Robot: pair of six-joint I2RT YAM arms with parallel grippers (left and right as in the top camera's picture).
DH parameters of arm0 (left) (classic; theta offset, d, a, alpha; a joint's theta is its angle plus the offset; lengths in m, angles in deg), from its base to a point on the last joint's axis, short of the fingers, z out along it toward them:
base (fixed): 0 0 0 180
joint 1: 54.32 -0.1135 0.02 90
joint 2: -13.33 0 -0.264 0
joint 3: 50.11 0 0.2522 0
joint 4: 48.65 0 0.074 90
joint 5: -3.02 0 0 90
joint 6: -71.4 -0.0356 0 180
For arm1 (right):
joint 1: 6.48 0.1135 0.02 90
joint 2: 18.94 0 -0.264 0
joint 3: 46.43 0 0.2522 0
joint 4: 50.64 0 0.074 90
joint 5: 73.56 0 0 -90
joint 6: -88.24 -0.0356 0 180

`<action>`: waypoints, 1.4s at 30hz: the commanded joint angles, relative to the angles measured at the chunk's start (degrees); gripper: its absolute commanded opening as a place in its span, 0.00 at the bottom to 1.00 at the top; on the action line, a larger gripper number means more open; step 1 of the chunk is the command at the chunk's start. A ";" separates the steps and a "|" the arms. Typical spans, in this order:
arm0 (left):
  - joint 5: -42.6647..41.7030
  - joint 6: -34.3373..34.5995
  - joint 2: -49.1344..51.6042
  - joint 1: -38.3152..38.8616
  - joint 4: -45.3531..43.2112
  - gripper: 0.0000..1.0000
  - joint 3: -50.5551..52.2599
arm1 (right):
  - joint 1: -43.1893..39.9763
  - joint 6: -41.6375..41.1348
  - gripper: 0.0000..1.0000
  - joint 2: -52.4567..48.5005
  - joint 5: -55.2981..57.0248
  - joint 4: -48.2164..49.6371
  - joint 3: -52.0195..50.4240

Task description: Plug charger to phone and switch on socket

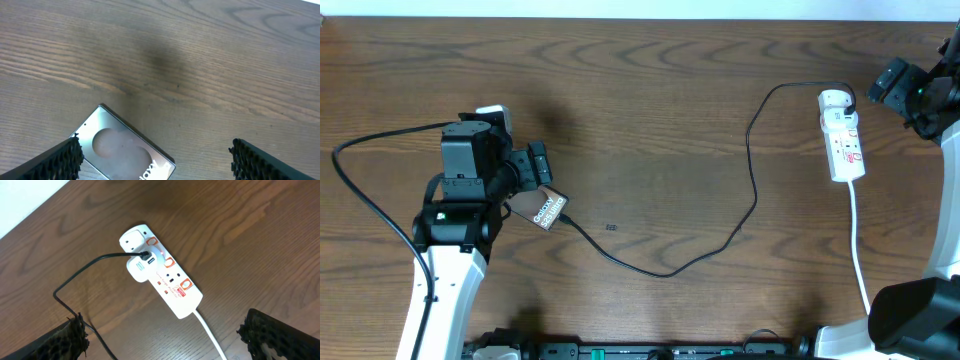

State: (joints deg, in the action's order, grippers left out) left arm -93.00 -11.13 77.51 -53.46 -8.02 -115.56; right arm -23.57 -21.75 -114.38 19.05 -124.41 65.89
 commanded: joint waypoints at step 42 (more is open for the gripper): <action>-6.40 -2.95 -63.54 -8.92 -23.89 0.92 51.43 | -0.09 -0.76 0.99 -0.17 0.68 -0.09 0.00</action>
State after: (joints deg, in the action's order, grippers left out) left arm -96.78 -13.12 14.23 -62.11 -34.22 -64.76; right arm -23.57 -21.79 -114.56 19.23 -124.56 65.83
